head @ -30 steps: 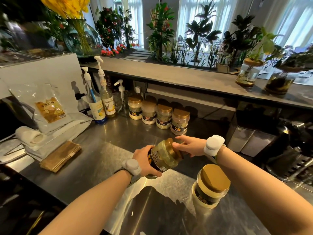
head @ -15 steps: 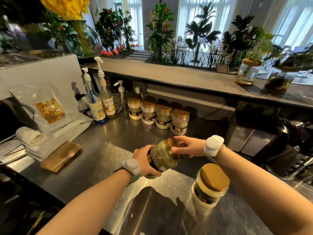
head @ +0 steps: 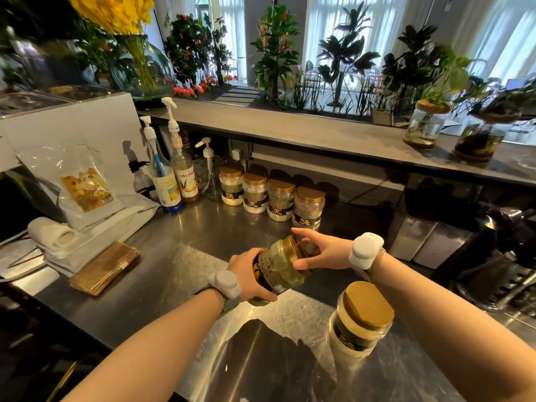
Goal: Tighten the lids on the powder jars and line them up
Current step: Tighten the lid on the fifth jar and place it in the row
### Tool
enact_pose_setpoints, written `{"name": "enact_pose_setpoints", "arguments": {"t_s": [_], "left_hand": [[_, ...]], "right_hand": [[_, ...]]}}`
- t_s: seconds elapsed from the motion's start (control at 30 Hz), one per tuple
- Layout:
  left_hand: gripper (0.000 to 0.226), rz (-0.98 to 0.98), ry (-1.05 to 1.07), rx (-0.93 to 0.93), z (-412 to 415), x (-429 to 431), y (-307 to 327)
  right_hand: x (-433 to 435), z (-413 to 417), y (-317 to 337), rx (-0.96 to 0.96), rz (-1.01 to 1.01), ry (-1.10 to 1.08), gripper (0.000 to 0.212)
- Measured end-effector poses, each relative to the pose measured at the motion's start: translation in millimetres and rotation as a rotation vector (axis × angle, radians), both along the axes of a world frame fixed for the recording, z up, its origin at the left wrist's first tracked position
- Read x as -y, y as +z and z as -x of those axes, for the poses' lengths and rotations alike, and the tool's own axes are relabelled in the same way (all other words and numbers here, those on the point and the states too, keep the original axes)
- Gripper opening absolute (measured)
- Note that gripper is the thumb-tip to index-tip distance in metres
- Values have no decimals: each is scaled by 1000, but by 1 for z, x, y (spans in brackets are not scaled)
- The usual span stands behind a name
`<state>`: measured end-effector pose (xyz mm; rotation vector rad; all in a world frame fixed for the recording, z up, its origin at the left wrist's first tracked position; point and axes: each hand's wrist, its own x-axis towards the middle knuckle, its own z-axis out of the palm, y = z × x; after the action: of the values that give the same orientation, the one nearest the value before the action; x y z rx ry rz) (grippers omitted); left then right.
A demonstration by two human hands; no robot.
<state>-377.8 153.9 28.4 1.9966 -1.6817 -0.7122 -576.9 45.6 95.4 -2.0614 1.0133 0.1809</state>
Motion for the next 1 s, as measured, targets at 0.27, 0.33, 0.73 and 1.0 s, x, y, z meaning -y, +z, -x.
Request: {"name": "enact_pose_setpoints", "arguments": {"t_s": [0.27, 0.33, 0.73, 1.0], "left_hand": [[105, -7, 15, -47, 3, 4, 2], [105, -7, 20, -71, 3, 6, 3], [102, -65, 16, -177, 18, 35, 0], [107, -107, 42, -196, 32, 75, 4]], "right_hand": [[1, 2, -6, 129, 57, -32, 89], [0, 3, -6, 155, 106, -47, 87], [12, 4, -2, 191, 175, -217, 68], [40, 21, -9, 369, 51, -442, 58]]}}
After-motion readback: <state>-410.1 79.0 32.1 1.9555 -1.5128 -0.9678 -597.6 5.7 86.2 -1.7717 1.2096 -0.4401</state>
